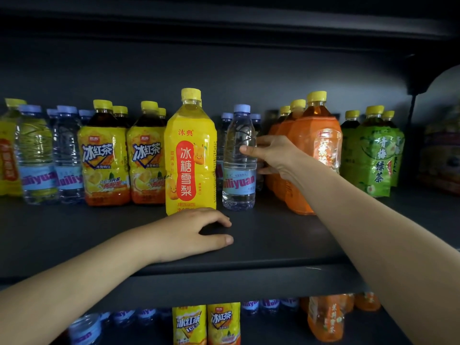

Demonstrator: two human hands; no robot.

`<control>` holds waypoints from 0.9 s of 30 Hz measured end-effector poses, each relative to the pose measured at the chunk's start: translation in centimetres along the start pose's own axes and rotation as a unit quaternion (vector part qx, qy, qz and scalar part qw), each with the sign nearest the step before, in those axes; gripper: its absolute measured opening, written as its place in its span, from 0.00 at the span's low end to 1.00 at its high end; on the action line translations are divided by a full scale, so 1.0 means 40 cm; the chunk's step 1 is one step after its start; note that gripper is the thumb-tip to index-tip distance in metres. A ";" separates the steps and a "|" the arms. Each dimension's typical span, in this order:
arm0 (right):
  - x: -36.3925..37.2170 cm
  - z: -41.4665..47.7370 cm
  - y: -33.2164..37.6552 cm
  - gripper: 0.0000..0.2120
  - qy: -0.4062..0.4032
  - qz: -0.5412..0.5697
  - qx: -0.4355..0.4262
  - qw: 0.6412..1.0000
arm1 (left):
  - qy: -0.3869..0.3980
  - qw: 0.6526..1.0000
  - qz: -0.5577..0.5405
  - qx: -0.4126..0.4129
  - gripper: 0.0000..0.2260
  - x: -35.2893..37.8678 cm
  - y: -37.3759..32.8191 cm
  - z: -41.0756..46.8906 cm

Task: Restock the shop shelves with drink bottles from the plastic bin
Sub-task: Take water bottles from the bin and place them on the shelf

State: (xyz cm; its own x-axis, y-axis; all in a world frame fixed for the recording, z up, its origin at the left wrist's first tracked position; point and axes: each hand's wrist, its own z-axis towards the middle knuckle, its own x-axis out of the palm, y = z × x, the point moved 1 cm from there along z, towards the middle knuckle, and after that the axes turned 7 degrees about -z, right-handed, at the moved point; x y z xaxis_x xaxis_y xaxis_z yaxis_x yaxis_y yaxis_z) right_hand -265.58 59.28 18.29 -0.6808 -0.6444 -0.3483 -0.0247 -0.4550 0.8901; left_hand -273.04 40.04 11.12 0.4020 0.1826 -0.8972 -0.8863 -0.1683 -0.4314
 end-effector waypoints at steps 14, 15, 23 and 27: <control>0.040 0.094 -0.031 0.25 -0.006 -0.034 0.000 0.999 | -0.005 1.000 0.008 0.005 0.18 0.000 0.000 0.002; 0.042 0.100 -0.034 0.24 -0.010 -0.040 -0.002 0.999 | -0.007 1.000 0.008 0.005 0.18 0.000 0.000 0.002; 0.050 0.135 -0.047 0.24 -0.013 -0.072 -0.022 0.997 | -0.006 1.000 0.010 0.004 0.19 0.000 0.004 0.002; 0.048 0.139 -0.058 0.25 -0.010 -0.052 -0.016 0.998 | -0.006 1.000 0.010 0.004 0.18 0.001 0.003 0.004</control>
State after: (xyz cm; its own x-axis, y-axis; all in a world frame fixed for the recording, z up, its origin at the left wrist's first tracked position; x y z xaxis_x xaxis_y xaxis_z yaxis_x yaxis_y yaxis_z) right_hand -270.88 62.51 17.18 -0.6901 -0.5799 -0.4330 -0.0739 -0.5387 0.8392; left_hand -273.19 40.18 11.05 0.3814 0.1904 -0.9046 -0.8960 -0.1644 -0.4124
